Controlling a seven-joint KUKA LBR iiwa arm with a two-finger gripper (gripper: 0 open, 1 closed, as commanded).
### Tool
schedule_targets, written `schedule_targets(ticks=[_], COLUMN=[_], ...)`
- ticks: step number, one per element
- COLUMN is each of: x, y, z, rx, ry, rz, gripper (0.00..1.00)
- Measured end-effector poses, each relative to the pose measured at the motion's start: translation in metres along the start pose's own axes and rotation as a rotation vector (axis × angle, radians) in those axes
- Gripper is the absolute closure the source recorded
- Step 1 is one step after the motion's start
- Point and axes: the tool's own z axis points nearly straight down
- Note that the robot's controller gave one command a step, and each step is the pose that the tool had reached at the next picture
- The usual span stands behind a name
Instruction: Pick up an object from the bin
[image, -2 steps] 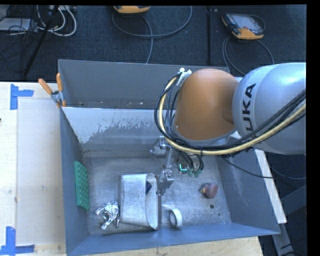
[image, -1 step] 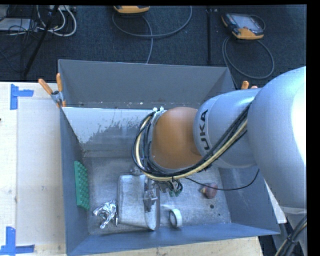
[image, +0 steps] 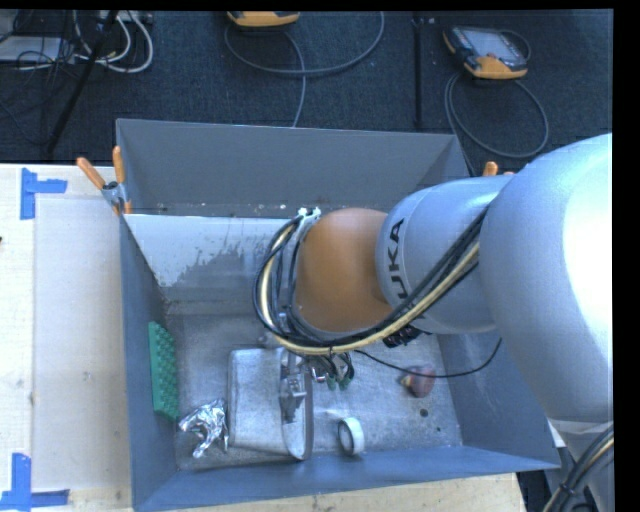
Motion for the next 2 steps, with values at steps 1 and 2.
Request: schedule_targets(ticks=[1, 2], x=[-0.001, -0.003], y=[0.0, 0.004], z=[0.0, -0.028], rx=[-0.001, -0.005], ry=[-0.005, -0.004], rz=[0.003, -0.019], gripper=[1.0, 1.0])
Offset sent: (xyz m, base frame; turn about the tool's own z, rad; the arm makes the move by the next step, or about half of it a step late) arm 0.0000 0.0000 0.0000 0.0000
